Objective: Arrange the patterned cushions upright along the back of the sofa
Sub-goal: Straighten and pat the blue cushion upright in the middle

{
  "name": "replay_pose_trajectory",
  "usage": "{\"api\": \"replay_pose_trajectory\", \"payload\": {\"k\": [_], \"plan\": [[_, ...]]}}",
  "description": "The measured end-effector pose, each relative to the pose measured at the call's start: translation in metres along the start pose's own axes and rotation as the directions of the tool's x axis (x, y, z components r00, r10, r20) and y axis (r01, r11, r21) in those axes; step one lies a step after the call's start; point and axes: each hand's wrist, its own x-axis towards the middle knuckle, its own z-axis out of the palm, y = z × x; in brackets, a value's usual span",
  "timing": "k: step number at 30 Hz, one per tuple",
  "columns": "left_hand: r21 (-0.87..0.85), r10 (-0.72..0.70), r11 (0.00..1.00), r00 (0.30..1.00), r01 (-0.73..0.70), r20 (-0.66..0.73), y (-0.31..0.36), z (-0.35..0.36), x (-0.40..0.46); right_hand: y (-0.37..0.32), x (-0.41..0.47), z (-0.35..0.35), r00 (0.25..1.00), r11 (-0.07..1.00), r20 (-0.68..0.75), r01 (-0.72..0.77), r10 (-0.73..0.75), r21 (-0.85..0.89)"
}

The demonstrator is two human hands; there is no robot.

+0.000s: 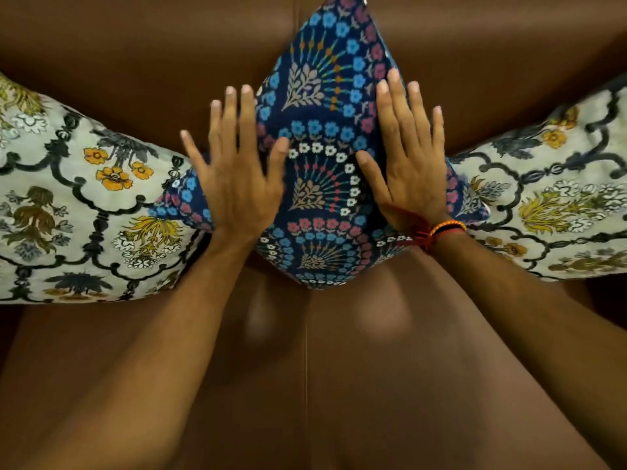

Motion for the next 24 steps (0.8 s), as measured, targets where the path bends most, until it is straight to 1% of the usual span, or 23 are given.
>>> {"api": "replay_pose_trajectory", "payload": {"k": [2, 3, 4, 5, 7, 9, 10, 12, 14, 15, 17, 19, 21, 22, 24], "plan": [[-0.040, -0.107, 0.993, 0.994, 0.107, 0.007, 0.005, -0.010, 0.003, 0.017, 0.001, -0.011, 0.996, 0.996, 0.052, -0.080, 0.078, 0.030], [-0.070, -0.151, 0.986, 0.988, 0.149, -0.023, 0.010, -0.016, 0.004, 0.028, 0.000, -0.017, 0.991, 0.993, 0.065, -0.119, 0.117, 0.025], [-0.119, -0.160, 0.981, 0.985, 0.152, -0.066, 0.023, -0.020, 0.004, 0.044, -0.003, -0.027, 0.987, 0.989, 0.057, -0.148, 0.148, -0.007], [-0.175, -0.132, 0.978, 0.985, 0.112, -0.109, 0.040, -0.025, 0.003, 0.060, -0.008, -0.038, 0.985, 0.985, 0.037, -0.164, 0.166, -0.044], [-0.260, 0.028, 0.964, 0.990, -0.065, -0.142, 0.093, -0.026, -0.001, 0.100, -0.022, -0.063, 0.985, 0.981, -0.011, -0.171, 0.171, -0.094], [-0.327, 0.222, 0.912, 0.969, -0.246, -0.109, 0.163, -0.019, -0.013, 0.140, -0.040, -0.089, 0.982, 0.970, -0.061, -0.185, 0.178, -0.156], [-0.356, 0.305, 0.880, 0.949, -0.313, -0.080, 0.197, -0.013, -0.020, 0.157, -0.049, -0.099, 0.979, 0.963, -0.081, -0.199, 0.187, -0.184], [-0.381, 0.452, 0.821, 0.892, -0.426, -0.025, 0.262, 0.003, -0.033, 0.190, -0.063, -0.116, 0.983, 0.953, -0.079, -0.181, 0.166, -0.244], [-0.378, 0.554, 0.774, 0.832, -0.508, 0.016, 0.317, 0.025, -0.042, 0.218, -0.075, -0.126, 0.989, 0.937, -0.069, -0.145, 0.130, -0.318], [-0.370, 0.583, 0.762, 0.812, -0.532, 0.031, 0.337, 0.037, -0.043, 0.230, -0.078, -0.128, 0.990, 0.928, -0.077, -0.138, 0.118, -0.347], [-0.324, 0.605, 0.764, 0.794, -0.559, 0.057, 0.365, 0.060, -0.039, 0.249, -0.078, -0.130, 0.984, 0.901, -0.133, -0.162, 0.117, -0.403], [-0.266, 0.603, 0.779, 0.795, -0.567, 0.071, 0.381, 0.079, -0.032, 0.270, -0.077, -0.132, 0.972, 0.889, -0.182, -0.209, 0.146, -0.408], [-0.231, 0.575, 0.804, 0.815, -0.548, 0.066, 0.383, 0.095, -0.023, 0.288, -0.074, -0.136, 0.964, 0.911, -0.190, -0.242, 0.187, -0.334], [-0.235, 0.543, 0.824, 0.837, -0.515, 0.068, 0.382, 0.100, -0.018, 0.294, -0.072, -0.139, 0.959, 0.922, -0.189, -0.258, 0.210, -0.289], [-0.289, 0.471, 0.855, 0.877, -0.430, 0.090, 0.378, 0.105, -0.010, 0.303, -0.069, -0.143, 0.944, 0.930, -0.171, -0.311, 0.281, -0.194]]}}
